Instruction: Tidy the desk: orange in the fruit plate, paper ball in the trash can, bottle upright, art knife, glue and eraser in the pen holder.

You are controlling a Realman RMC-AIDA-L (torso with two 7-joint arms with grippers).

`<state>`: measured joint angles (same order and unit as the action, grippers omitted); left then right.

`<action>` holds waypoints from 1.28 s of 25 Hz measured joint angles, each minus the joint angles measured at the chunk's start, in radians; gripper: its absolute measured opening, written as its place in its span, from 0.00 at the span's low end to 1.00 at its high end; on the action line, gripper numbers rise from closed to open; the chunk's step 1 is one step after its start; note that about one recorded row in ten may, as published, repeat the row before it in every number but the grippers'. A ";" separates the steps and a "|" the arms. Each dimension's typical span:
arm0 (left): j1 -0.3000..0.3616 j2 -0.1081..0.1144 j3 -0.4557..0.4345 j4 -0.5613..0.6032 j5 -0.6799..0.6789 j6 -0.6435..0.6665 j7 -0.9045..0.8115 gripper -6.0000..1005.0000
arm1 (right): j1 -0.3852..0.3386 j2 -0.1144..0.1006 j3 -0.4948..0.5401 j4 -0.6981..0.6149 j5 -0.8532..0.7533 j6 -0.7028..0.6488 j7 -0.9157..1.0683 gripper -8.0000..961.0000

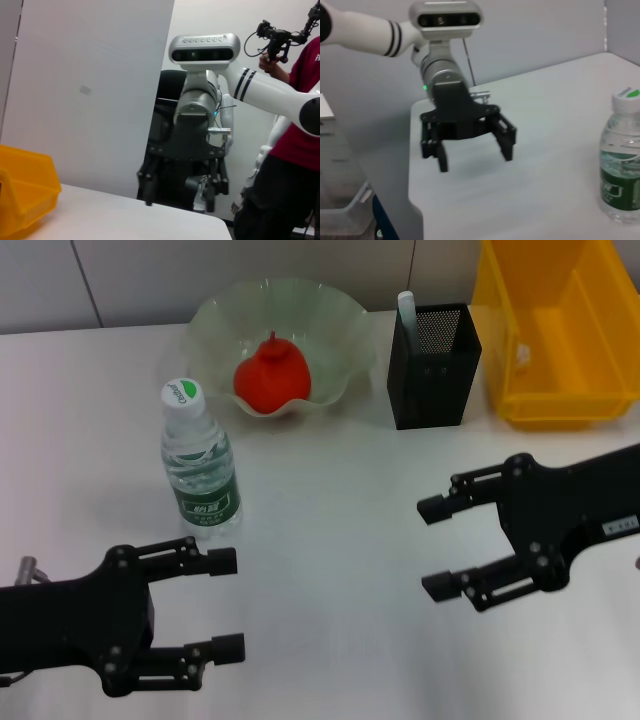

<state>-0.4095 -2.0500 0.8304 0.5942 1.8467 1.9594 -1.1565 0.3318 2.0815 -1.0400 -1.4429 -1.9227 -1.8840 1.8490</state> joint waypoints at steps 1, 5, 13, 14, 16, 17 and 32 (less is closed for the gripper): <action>0.000 0.003 -0.005 0.004 -0.002 0.000 -0.002 0.79 | -0.005 0.001 0.000 -0.003 0.002 -0.006 -0.007 0.80; -0.015 0.012 -0.009 0.005 -0.003 -0.007 -0.035 0.79 | -0.027 0.005 -0.013 0.004 0.047 -0.009 -0.090 0.80; -0.019 0.019 -0.036 0.012 -0.008 0.001 -0.064 0.79 | -0.107 0.009 -0.047 0.085 0.151 0.090 -0.412 0.80; -0.018 0.020 -0.036 0.013 -0.008 0.002 -0.064 0.79 | -0.112 0.009 -0.047 0.093 0.156 0.095 -0.426 0.80; -0.017 0.020 -0.037 0.013 -0.008 0.003 -0.064 0.79 | -0.118 0.008 -0.046 0.117 0.170 0.098 -0.454 0.80; -0.017 0.020 -0.037 0.013 -0.008 0.003 -0.064 0.79 | -0.118 0.007 -0.047 0.129 0.181 0.099 -0.464 0.80; -0.010 0.013 -0.039 0.006 -0.009 0.009 -0.026 0.79 | -0.108 0.003 -0.052 0.200 0.200 0.093 -0.492 0.80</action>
